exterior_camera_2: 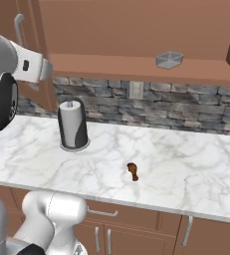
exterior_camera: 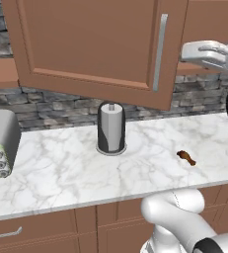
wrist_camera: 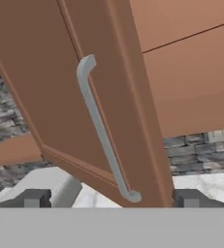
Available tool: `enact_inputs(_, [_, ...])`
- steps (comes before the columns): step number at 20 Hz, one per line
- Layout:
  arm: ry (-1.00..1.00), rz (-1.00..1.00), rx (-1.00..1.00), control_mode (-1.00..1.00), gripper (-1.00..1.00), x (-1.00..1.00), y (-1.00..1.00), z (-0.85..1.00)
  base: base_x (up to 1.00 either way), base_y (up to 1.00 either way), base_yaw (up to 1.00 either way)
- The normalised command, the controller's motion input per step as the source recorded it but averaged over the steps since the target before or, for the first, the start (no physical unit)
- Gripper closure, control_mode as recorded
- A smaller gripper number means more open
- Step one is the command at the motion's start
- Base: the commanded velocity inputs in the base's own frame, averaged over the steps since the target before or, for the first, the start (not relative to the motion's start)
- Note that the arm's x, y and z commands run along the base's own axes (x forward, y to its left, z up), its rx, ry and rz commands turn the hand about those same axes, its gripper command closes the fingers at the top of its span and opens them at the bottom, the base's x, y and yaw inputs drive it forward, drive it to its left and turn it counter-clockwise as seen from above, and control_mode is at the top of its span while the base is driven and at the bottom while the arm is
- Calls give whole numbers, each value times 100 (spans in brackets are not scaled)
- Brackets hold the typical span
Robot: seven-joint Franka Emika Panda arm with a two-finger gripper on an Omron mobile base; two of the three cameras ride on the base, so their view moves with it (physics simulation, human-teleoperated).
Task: Retrieve the tupperware from the cabinet, then place the raw meat into the tupperware to avoid contamination.
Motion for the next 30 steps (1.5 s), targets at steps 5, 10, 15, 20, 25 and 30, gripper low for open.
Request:
enact_inputs(5, [4,11,9,-100,-100,-11,-21,4,0,0,0])
enact_inputs(10, [3,9,4,-100,-100,-2,-30,4,0,0,0])
enact_inputs(15, [1,5,4,-100,-100,16,-40,-8,0,0,0])
enact_inputs(20, [0,3,6,-100,-100,46,-31,-24,0,0,0])
enact_inputs(25, [3,2,11,-100,-100,52,-18,-14,0,0,0])
enact_inputs(30, [6,9,11,-100,-100,38,-7,-4,0,0,0])
